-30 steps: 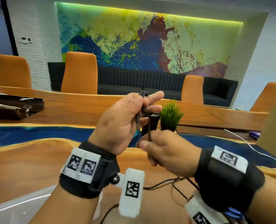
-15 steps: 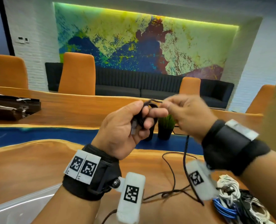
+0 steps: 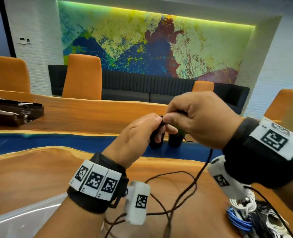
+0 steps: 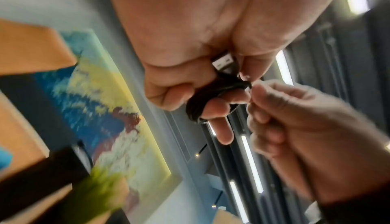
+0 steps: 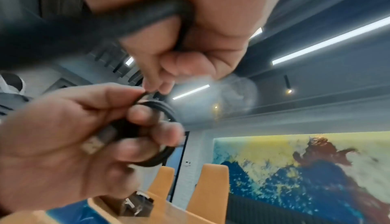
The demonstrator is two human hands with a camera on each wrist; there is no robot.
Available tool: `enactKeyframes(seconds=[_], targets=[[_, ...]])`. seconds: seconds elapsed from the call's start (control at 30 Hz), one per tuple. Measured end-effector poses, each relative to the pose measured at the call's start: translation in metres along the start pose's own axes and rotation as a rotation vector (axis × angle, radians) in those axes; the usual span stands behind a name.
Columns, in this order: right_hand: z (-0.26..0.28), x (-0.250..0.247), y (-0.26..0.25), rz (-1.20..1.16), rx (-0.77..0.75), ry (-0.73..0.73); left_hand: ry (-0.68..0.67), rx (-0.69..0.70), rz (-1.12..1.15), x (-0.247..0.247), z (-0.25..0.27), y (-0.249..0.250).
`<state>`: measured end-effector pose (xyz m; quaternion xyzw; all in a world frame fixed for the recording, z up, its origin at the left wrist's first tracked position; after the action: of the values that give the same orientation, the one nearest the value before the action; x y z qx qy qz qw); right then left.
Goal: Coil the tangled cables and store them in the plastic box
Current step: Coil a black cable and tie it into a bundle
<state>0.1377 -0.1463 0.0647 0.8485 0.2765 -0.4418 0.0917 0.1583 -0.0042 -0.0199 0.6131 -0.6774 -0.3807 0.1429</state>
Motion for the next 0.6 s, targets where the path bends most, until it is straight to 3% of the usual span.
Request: enactKeyframes(seconds=[0.07, 0.13, 0.2, 0.27, 0.33, 0.43, 0.5, 0.6], targets=[[-0.006, 0.0, 0.016, -0.113, 0.047, 0.127, 0.055, -0.084, 0.302, 0.003, 0.001, 0.001], [-0.008, 0.01, 0.036, -0.338, 0.206, 0.152, 0.139, -0.109, 0.607, 0.001, -0.001, 0.004], [0.002, 0.035, 0.046, -0.514, 0.385, 0.015, 0.177, -0.096, 0.824, -0.002, -0.003, 0.011], [0.019, 0.061, 0.034, -0.497, 0.383, -0.197, 0.192, -0.07, 0.947, -0.001, -0.005, 0.016], [0.037, 0.072, 0.01, -0.365, 0.276, -0.403, 0.182, -0.038, 0.816, 0.0, -0.006, 0.013], [0.047, 0.058, -0.011, -0.123, 0.133, -0.542, 0.073, 0.078, 0.079, 0.001, -0.004, 0.005], [0.043, 0.036, -0.015, -0.026, 0.087, -0.506, -0.01, 0.118, -0.123, 0.005, -0.004, 0.001], [0.03, 0.004, -0.008, 0.075, 0.06, -0.338, -0.036, 0.137, -0.152, 0.009, -0.004, 0.001]])
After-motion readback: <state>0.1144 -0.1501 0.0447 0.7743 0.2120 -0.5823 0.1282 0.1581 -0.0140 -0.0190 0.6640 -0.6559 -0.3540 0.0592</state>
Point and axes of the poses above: each hand's wrist, its own z-axis away from the middle knuckle, its own x-axis out of the palm, y = z × x, the point moved 4 cm from there along -z, towards the middle knuckle, and after that the axes turned 12 degrees about x, right-handed, at the moved point
